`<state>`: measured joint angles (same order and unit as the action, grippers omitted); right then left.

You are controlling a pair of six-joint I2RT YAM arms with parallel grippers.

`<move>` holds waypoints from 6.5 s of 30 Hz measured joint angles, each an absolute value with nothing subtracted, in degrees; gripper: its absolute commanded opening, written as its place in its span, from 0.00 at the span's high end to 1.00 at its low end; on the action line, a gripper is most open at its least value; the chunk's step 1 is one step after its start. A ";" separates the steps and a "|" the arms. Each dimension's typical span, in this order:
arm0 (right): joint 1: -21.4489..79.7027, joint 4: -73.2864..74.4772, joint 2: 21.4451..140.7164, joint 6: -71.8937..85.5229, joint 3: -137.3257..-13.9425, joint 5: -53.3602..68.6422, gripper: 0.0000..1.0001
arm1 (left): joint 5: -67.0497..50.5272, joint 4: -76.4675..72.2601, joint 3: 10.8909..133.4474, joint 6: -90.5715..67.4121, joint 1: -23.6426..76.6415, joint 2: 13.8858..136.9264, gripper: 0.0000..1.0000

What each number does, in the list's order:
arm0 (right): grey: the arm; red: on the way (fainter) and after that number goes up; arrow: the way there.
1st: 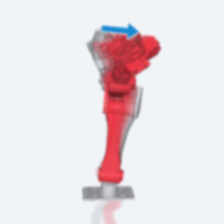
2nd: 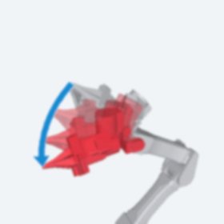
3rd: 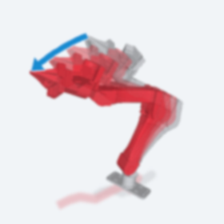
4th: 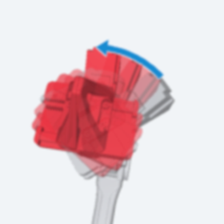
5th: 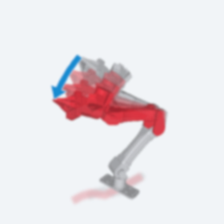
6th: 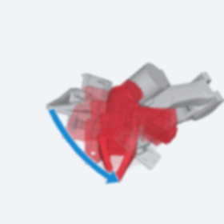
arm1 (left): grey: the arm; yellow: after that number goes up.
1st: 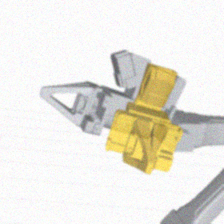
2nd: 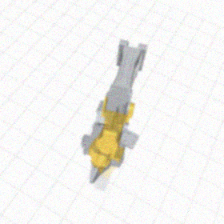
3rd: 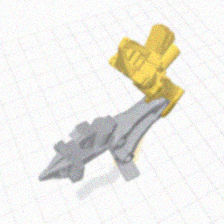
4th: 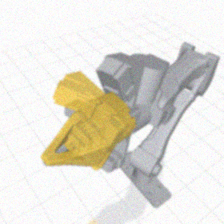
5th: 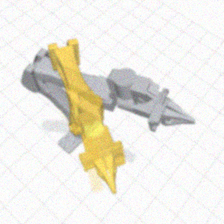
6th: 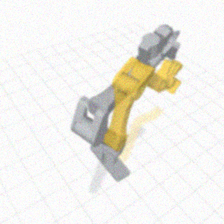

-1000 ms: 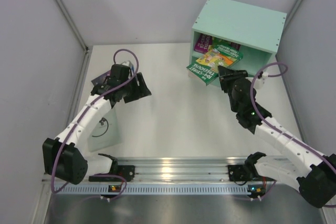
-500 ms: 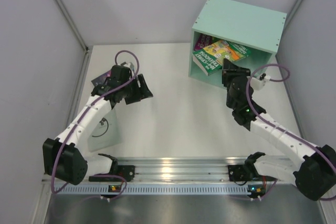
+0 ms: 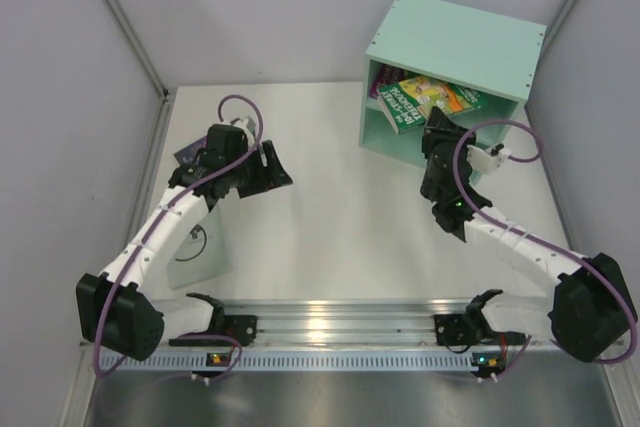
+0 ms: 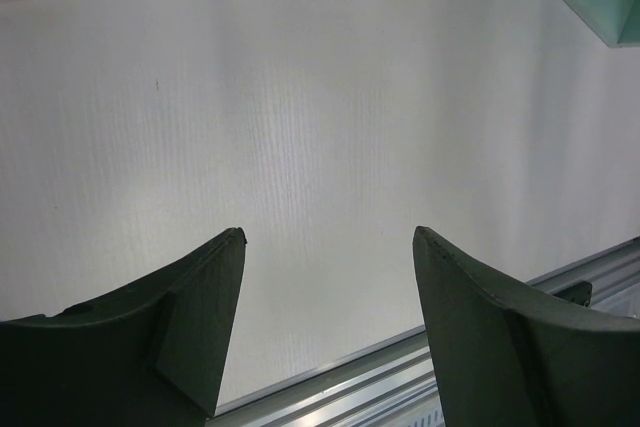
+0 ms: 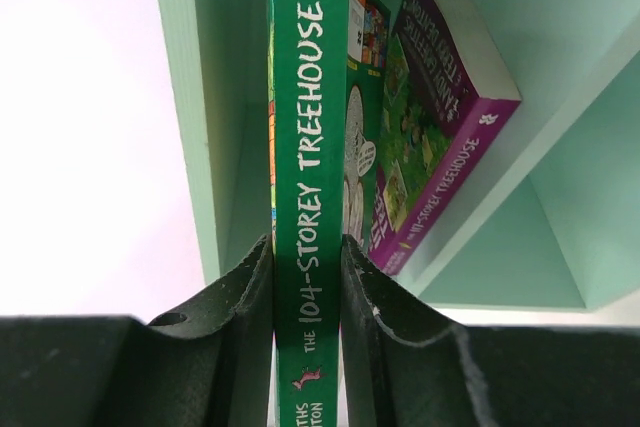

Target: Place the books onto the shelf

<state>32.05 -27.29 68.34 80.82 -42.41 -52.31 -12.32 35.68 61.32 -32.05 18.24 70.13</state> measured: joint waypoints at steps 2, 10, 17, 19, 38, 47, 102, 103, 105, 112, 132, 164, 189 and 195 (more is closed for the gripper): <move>32.05 -27.92 68.34 81.25 -42.44 -53.43 1.00 | -12.62 35.66 61.32 -31.75 18.24 70.13 0.27; 31.97 -29.45 71.66 80.95 -44.36 -58.59 1.00 | -13.87 35.57 61.25 -31.16 18.26 70.13 0.27; 31.90 -34.65 77.38 78.94 -48.36 -61.21 1.00 | -14.35 35.59 61.28 -30.04 18.24 70.19 0.27; 31.86 -35.46 78.56 78.48 -49.39 -61.93 1.00 | -14.57 35.59 61.30 -30.00 18.24 70.19 0.27; 31.62 -37.43 93.10 78.65 -58.41 -64.23 1.00 | -15.53 35.59 61.30 -29.74 18.24 69.82 0.27; 32.01 -32.97 93.23 81.73 -58.59 -63.72 0.87 | -15.31 35.57 61.30 -29.76 18.24 68.34 0.27; 32.53 -27.27 97.65 82.35 -66.63 -66.19 0.72 | -14.63 35.53 61.28 -30.02 18.24 67.26 0.27; 32.53 -26.72 97.65 82.74 -66.63 -66.00 0.68 | -14.72 35.53 61.28 -30.02 18.24 67.26 0.27; 32.53 -25.82 97.65 83.13 -66.63 -64.82 0.61 | -14.74 35.51 61.28 -30.02 18.24 67.24 0.27; 32.97 -22.24 97.43 82.17 -66.63 -55.48 0.56 | -14.74 35.51 61.28 -30.06 18.24 67.22 0.27; 29.91 -14.96 92.73 81.21 -64.64 -40.21 0.49 | -14.55 35.44 59.29 -30.59 18.24 64.12 0.27; 26.72 -7.18 89.71 79.68 -65.76 -32.93 0.77 | -14.06 35.57 58.65 -31.62 18.24 61.28 0.27; 25.98 -8.62 91.59 79.61 -66.57 -32.86 0.80 | -14.09 35.57 58.65 -31.59 18.24 61.54 0.27; 25.80 -9.41 92.07 79.66 -66.70 -32.77 0.80 | -14.11 35.57 58.57 -31.59 18.26 61.56 0.27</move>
